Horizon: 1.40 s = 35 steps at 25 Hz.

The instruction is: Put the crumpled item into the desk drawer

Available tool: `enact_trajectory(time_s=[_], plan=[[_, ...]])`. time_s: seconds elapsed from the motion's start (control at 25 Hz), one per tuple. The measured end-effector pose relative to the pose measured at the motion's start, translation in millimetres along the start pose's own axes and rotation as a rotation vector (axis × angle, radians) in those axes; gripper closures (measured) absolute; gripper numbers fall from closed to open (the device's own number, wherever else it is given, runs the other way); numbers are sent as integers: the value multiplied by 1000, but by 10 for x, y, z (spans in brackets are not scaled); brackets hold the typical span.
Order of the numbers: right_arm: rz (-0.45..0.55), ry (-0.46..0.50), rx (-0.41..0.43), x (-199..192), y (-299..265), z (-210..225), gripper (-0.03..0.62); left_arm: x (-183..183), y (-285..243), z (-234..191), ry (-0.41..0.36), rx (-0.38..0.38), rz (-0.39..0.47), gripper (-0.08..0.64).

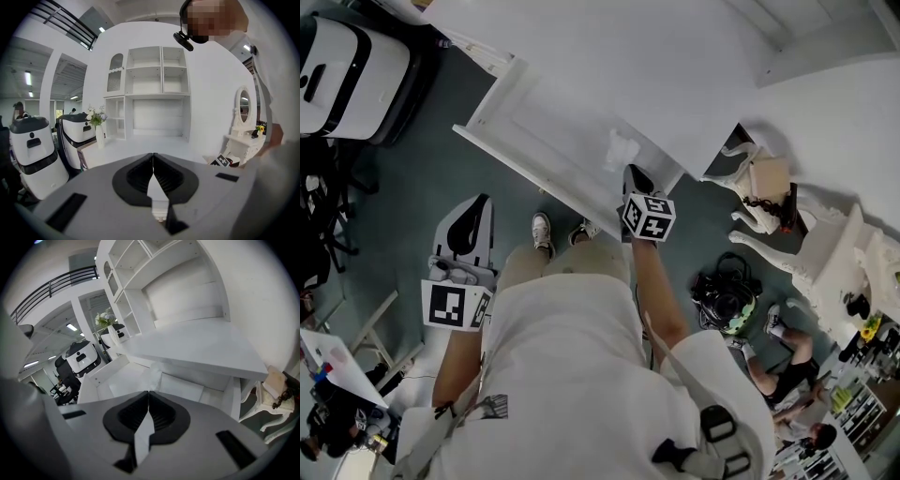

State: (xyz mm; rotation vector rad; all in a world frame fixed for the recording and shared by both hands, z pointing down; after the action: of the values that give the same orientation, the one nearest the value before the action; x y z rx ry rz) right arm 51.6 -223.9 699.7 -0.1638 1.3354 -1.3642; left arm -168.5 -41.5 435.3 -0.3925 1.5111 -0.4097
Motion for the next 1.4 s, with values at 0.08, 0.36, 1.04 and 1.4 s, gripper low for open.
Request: enact_trajectory(time_s=[0.08, 0.36, 1.04, 1.4], plan=[[-14, 1, 1, -13, -54, 15, 575, 11, -17, 5, 4, 6, 0, 545], [-53, 19, 7, -12, -227, 51, 575, 5, -26, -31, 17, 34, -11, 545], [-165, 43, -25, -167, -575, 189, 575, -42, 23, -163, 52, 106, -28, 544], [-199, 31, -119, -203, -681, 288, 574, -31, 59, -162, 60, 122, -31, 544]])
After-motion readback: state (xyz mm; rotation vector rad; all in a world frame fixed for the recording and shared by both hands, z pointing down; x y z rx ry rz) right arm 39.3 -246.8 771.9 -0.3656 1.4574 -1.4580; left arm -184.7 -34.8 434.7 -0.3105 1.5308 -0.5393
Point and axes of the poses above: the fingertips, and each gripper's own axes: y backward along the fingers, z to its right, x out of its top, the point moved 4 cm from there along y, backward along the fingers, and after that the axes turned 11 degrees about -z, right-handed, at the moved point
